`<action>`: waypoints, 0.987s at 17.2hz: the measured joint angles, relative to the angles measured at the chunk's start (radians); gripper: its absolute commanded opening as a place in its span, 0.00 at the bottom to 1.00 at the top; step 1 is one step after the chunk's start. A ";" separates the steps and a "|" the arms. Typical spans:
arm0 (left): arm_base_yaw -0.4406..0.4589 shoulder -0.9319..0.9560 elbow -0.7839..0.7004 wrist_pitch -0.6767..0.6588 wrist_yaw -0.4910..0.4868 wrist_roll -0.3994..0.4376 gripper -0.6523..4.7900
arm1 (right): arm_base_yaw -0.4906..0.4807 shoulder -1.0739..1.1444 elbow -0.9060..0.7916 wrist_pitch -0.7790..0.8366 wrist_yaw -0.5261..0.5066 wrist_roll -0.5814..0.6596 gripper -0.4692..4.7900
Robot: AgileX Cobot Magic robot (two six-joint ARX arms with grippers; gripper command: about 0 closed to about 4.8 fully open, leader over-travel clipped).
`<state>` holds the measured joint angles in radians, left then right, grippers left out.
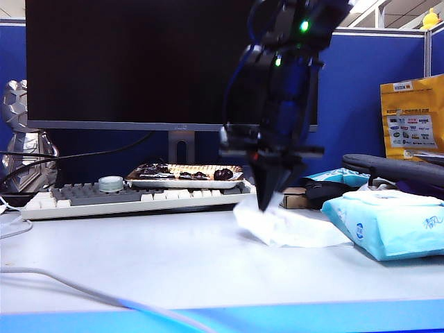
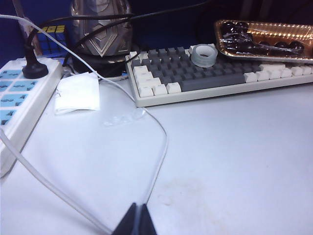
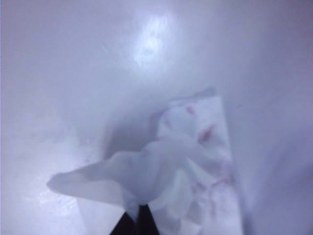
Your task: Use the wet wipes on the table to wipe the cherry juice off the table, then put the wipes back on the table.
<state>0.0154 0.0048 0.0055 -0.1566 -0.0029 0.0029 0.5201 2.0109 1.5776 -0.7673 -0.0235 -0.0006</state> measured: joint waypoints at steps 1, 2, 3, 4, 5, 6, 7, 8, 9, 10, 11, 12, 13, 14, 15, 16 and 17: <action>0.000 0.000 0.000 0.000 0.000 0.000 0.11 | 0.000 0.013 0.000 0.002 -0.018 0.000 0.08; -0.026 0.000 0.000 0.000 -0.013 0.000 0.11 | 0.000 0.029 0.000 0.002 -0.049 0.000 0.08; -0.073 0.000 0.000 0.000 -0.010 0.000 0.11 | 0.008 0.057 0.000 -0.001 -0.071 0.000 0.08; -0.087 0.000 0.000 -0.001 -0.011 0.000 0.11 | 0.018 0.078 0.002 -0.017 -0.072 -0.001 0.08; -0.096 0.000 0.000 0.000 -0.011 0.000 0.11 | 0.027 0.081 0.003 -0.023 -0.076 0.000 0.08; -0.096 0.000 0.000 -0.001 -0.010 0.000 0.11 | 0.037 0.088 0.010 -0.027 -0.087 -0.018 0.08; -0.096 0.000 0.000 -0.001 -0.010 0.000 0.11 | 0.047 0.095 0.014 -0.027 -0.153 -0.045 0.08; -0.096 0.000 0.000 0.000 -0.011 0.000 0.11 | 0.066 0.100 0.015 -0.022 -0.189 -0.060 0.08; -0.096 0.000 0.000 0.000 -0.011 0.000 0.11 | 0.096 0.102 0.016 -0.015 -0.138 -0.067 0.08; -0.096 0.000 0.000 -0.001 -0.011 0.000 0.11 | 0.108 0.102 0.019 -0.015 -0.084 -0.069 0.08; -0.096 0.000 0.000 -0.001 -0.011 0.000 0.11 | 0.114 0.103 0.021 -0.016 -0.026 -0.069 0.08; -0.096 0.000 0.000 -0.001 -0.011 0.000 0.11 | 0.111 0.105 0.022 -0.013 0.010 -0.068 0.08; -0.096 0.000 0.000 -0.001 -0.011 0.000 0.11 | 0.081 0.114 0.023 0.025 0.154 -0.046 0.08; -0.096 0.000 0.000 -0.001 -0.011 0.000 0.11 | 0.057 0.119 0.024 0.043 0.205 -0.036 0.08; -0.096 0.000 0.000 -0.001 -0.011 0.000 0.11 | 0.022 0.123 0.023 0.056 0.257 -0.027 0.08; -0.096 0.000 0.000 -0.001 -0.011 0.000 0.11 | -0.009 0.124 0.023 0.060 0.270 -0.022 0.08; -0.096 0.000 0.000 -0.001 -0.011 0.000 0.11 | -0.013 0.123 0.023 0.059 0.261 -0.023 0.08</action>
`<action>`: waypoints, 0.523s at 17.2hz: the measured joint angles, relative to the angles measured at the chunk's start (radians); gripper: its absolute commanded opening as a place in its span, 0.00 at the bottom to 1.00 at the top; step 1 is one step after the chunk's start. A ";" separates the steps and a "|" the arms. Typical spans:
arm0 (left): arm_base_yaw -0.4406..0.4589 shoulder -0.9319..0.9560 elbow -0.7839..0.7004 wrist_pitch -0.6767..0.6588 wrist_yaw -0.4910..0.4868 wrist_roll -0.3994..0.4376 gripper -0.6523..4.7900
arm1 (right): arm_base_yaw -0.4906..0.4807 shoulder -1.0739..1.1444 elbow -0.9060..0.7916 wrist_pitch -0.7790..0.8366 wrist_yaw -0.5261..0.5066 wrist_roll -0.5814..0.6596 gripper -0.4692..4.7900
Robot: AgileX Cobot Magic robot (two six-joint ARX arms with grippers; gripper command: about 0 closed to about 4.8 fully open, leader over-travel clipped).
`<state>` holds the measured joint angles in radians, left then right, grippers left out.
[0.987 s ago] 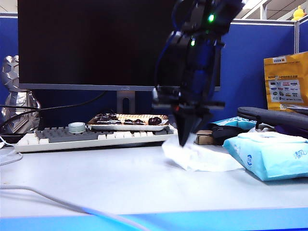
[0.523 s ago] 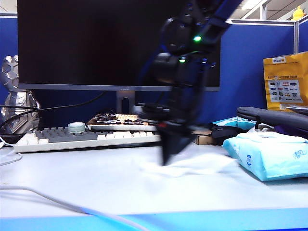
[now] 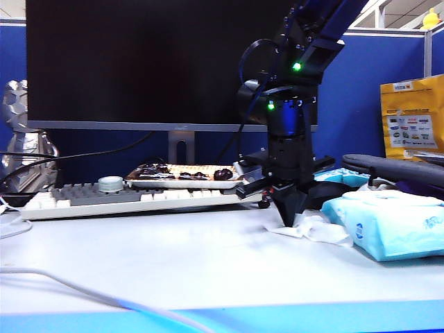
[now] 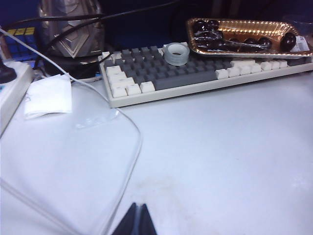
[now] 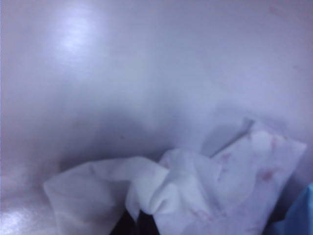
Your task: Use the wet wipes on the table to wipe the cherry juice off the table, then put the wipes back on the table.
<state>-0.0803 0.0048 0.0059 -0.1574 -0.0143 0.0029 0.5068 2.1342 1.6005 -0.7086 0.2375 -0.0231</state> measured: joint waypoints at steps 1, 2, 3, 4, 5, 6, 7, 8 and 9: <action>0.000 0.000 0.000 0.000 0.000 0.000 0.11 | 0.002 -0.002 0.001 -0.014 -0.052 -0.002 0.08; 0.000 0.000 0.000 0.000 0.000 0.000 0.11 | 0.003 -0.007 0.004 -0.046 -0.167 -0.008 0.08; 0.000 0.000 0.000 0.000 0.000 0.000 0.11 | 0.011 -0.008 0.005 -0.070 -0.268 -0.013 0.08; 0.000 0.000 0.000 0.000 0.000 0.000 0.11 | 0.033 -0.008 0.005 -0.105 -0.416 -0.028 0.08; 0.000 0.000 0.000 0.000 0.000 0.000 0.11 | 0.055 -0.005 0.003 -0.134 -0.526 -0.042 0.08; 0.000 0.000 0.000 0.000 0.000 0.000 0.11 | 0.105 0.005 -0.005 -0.182 -0.663 -0.064 0.08; 0.000 0.000 0.000 0.000 0.000 0.000 0.11 | 0.129 0.006 -0.007 -0.194 -0.670 -0.073 0.08; 0.000 0.000 0.000 0.000 0.000 0.000 0.11 | 0.138 0.005 -0.007 -0.193 -0.650 -0.073 0.08; 0.000 0.000 0.000 0.000 0.000 0.000 0.11 | 0.144 0.002 -0.005 -0.190 -0.602 -0.059 0.08</action>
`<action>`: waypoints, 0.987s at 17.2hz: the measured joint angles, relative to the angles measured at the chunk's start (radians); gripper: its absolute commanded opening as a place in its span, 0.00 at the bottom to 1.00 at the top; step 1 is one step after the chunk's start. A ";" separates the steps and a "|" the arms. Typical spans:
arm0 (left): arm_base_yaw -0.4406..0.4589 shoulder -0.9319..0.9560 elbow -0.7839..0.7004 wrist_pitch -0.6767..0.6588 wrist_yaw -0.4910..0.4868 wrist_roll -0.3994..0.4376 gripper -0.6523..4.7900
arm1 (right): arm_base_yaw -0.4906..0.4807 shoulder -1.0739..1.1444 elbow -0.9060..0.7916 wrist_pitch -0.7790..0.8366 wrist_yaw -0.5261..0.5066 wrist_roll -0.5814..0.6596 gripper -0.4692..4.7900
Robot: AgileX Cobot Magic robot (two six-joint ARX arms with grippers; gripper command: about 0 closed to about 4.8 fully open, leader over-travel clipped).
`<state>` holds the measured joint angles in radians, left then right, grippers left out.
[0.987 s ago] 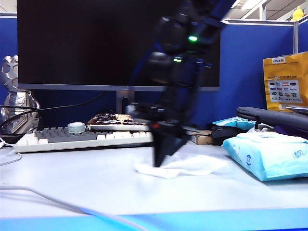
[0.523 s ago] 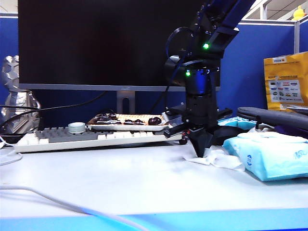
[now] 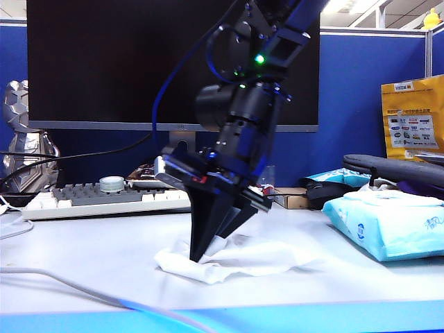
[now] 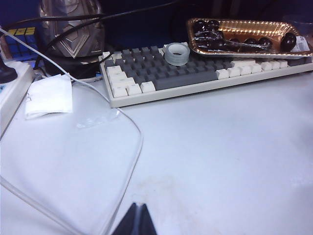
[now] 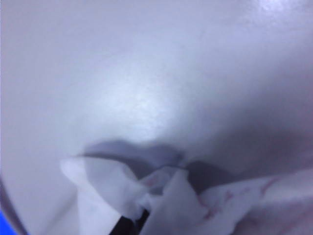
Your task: Use the wet wipes on the table to wipe the cherry juice off the table, then put the wipes back on the table.
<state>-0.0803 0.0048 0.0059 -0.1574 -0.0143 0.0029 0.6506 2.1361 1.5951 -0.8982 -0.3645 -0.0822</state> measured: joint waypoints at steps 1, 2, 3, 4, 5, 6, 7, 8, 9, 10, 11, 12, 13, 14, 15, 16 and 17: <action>0.000 0.000 0.000 0.000 0.000 0.000 0.11 | 0.007 -0.004 0.003 0.000 0.060 0.011 0.08; 0.000 0.000 0.000 0.000 0.000 0.000 0.11 | -0.005 -0.014 0.008 0.030 0.288 0.032 0.08; 0.000 0.000 0.000 0.000 0.000 0.000 0.11 | -0.029 -0.014 0.010 0.057 0.369 0.042 0.08; 0.000 0.000 0.000 0.000 0.000 0.000 0.11 | -0.083 -0.008 0.010 0.118 0.503 0.063 0.08; 0.000 0.000 0.000 0.000 0.000 0.000 0.11 | -0.132 -0.001 0.009 0.172 0.608 0.086 0.08; 0.000 0.000 0.000 0.000 0.000 0.000 0.11 | -0.168 0.003 0.007 0.196 0.642 0.098 0.08; 0.000 0.000 0.000 0.000 0.000 0.000 0.11 | -0.186 0.001 0.005 0.208 0.629 0.101 0.08; 0.000 0.000 0.000 0.000 0.000 0.000 0.11 | -0.186 0.000 0.005 0.211 0.607 0.097 0.08; 0.000 0.000 0.000 0.000 0.000 0.000 0.11 | -0.188 -0.002 0.006 0.215 0.526 0.085 0.08; 0.000 0.000 0.000 0.000 0.000 0.000 0.11 | -0.182 -0.003 0.007 0.230 0.392 0.073 0.08; 0.000 0.000 0.000 0.000 0.000 0.000 0.11 | -0.163 -0.002 0.007 0.242 0.271 0.060 0.08; 0.000 0.000 0.000 0.000 0.000 0.000 0.11 | -0.119 0.003 0.004 0.241 0.095 0.042 0.08; 0.000 0.000 0.000 0.000 0.000 0.000 0.11 | -0.074 0.013 -0.002 0.212 -0.050 0.026 0.08; 0.000 0.000 0.000 0.000 0.000 0.000 0.11 | -0.050 0.018 -0.005 0.187 -0.109 0.011 0.08; 0.000 0.000 0.000 0.000 0.000 0.000 0.11 | -0.010 0.020 -0.006 0.138 -0.153 -0.012 0.08; 0.000 0.000 0.000 0.000 0.000 0.000 0.11 | 0.015 0.021 -0.006 0.108 -0.157 -0.021 0.08; 0.000 0.000 0.000 0.000 0.000 0.000 0.11 | 0.034 0.016 -0.002 0.063 -0.106 -0.024 0.08</action>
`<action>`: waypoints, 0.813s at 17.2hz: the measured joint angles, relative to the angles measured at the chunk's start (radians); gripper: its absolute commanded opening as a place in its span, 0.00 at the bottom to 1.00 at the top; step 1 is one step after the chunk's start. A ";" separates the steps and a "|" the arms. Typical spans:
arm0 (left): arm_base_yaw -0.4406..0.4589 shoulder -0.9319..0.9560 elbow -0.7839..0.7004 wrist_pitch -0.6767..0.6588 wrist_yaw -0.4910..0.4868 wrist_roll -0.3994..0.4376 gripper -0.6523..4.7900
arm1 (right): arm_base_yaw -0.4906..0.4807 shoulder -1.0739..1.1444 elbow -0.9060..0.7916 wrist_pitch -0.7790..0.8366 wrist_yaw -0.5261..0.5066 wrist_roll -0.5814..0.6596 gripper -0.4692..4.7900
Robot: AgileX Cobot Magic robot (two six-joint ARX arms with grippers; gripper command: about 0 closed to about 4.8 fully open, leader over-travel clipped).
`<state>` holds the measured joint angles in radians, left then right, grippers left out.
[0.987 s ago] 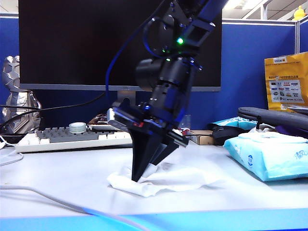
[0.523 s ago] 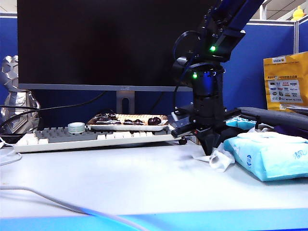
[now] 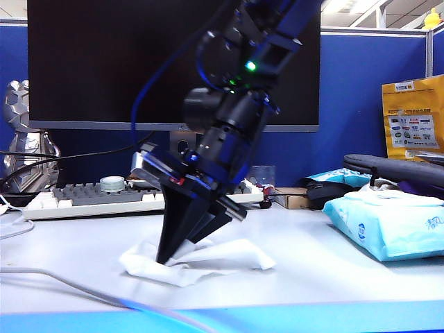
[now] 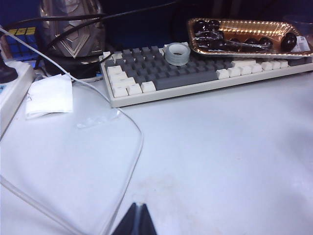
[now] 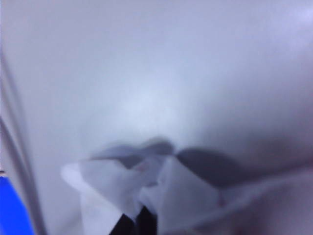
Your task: Use the wet wipes on the table to wipe the cherry juice off the table, then put the wipes back on the table.
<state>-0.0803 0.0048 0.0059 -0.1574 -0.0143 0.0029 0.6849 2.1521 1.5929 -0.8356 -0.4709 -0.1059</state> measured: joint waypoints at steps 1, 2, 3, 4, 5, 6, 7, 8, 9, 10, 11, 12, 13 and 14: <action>0.000 0.000 0.000 0.000 0.000 0.000 0.11 | 0.006 -0.011 0.006 -0.033 0.097 0.006 0.08; 0.000 0.000 0.000 0.000 0.000 0.000 0.11 | 0.010 -0.019 0.008 -0.054 0.182 0.014 0.08; 0.000 0.000 0.000 0.000 0.000 0.000 0.11 | 0.000 -0.027 0.011 -0.063 0.341 0.023 0.08; 0.000 0.000 0.000 0.000 0.000 0.000 0.11 | -0.021 -0.030 0.012 -0.054 0.439 0.029 0.08; 0.000 0.000 0.000 0.000 0.000 0.000 0.11 | -0.092 -0.027 0.012 0.024 0.610 0.051 0.08; 0.000 0.000 0.000 0.000 0.000 0.000 0.11 | -0.122 -0.023 0.012 0.076 0.662 0.063 0.08; 0.000 0.000 0.000 0.000 0.000 0.000 0.11 | -0.172 -0.013 0.010 0.172 0.710 0.073 0.08; 0.000 0.000 0.000 0.000 0.000 0.000 0.11 | -0.187 -0.011 0.008 0.208 0.698 0.076 0.08; 0.000 0.000 0.000 0.000 0.000 0.000 0.11 | -0.190 -0.010 0.012 0.224 0.659 0.074 0.08; 0.000 0.000 0.000 0.000 0.000 0.000 0.11 | -0.193 0.000 0.033 0.248 0.473 0.071 0.08; 0.000 0.000 0.000 0.000 0.000 0.000 0.11 | -0.182 0.005 0.037 0.250 0.320 0.071 0.08; 0.000 0.000 0.000 0.000 0.000 0.000 0.11 | -0.167 0.008 0.035 0.240 0.203 0.066 0.08; 0.000 0.000 0.000 0.000 0.000 0.000 0.11 | -0.138 0.014 0.033 0.216 0.082 0.058 0.08; 0.000 0.000 0.000 0.000 0.000 0.000 0.11 | -0.107 0.018 0.031 0.184 0.010 0.045 0.08</action>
<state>-0.0803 0.0048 0.0059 -0.1574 -0.0143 0.0029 0.5777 2.1704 1.6234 -0.6514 -0.4614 -0.0608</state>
